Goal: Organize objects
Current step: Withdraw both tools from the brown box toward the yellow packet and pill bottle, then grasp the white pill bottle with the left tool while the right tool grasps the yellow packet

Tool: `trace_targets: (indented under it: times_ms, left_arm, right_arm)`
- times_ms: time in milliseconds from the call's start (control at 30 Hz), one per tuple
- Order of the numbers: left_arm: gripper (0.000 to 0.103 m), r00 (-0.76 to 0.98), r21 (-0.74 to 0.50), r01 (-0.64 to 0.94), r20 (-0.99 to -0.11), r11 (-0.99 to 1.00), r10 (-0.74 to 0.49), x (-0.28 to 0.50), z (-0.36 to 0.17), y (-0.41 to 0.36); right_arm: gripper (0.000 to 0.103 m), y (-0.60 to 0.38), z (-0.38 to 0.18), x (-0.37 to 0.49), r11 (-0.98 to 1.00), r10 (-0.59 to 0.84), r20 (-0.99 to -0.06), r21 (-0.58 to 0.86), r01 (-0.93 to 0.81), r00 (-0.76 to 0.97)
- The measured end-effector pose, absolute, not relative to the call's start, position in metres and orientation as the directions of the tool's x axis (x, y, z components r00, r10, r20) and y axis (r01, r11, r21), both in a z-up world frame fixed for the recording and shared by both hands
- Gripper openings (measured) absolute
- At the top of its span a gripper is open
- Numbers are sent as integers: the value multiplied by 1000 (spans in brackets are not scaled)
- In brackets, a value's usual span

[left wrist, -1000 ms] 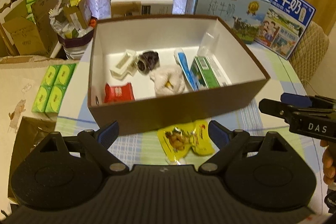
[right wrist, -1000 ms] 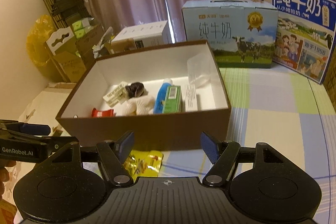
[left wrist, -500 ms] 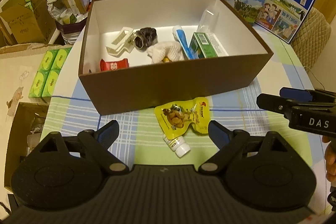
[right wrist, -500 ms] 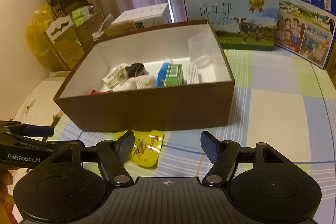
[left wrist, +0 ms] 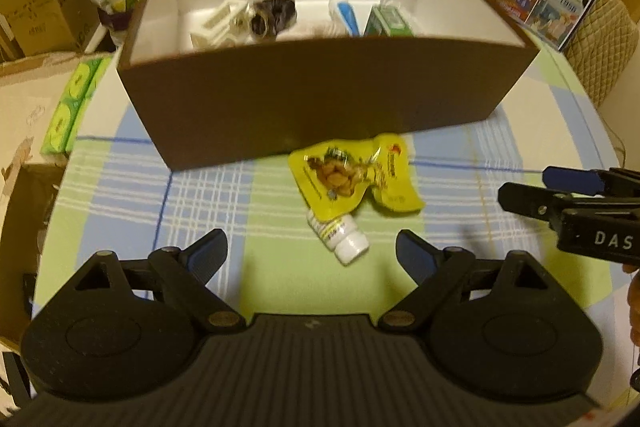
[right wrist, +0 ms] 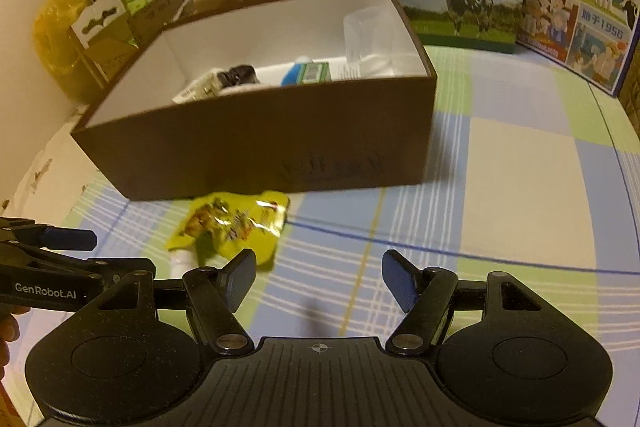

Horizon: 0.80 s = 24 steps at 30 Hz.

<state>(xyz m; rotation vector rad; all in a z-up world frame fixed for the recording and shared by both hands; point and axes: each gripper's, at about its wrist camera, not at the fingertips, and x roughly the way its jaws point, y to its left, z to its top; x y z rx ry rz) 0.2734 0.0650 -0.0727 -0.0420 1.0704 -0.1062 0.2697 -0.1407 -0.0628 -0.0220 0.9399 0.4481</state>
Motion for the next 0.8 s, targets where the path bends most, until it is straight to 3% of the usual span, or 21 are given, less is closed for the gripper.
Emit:
trace_targets:
  times_ms: [467,600,800]
  left_arm:
    - [85,479,22,148,-877,989,-52,289,-95,47]
    - [80,459,9,128,-887,992,-51,298,-107,45]
    - [64,459,-1,103,-887,995,-48,305,-117,44]
  right_arm:
    - [67,-162,-78,274,934,316,-815,177,-311,485]
    - [67,-167,-82,274,939,305,-823,177,-294,479]
    - [67,-166,-85,274,940,303,-828,178,-291,472]
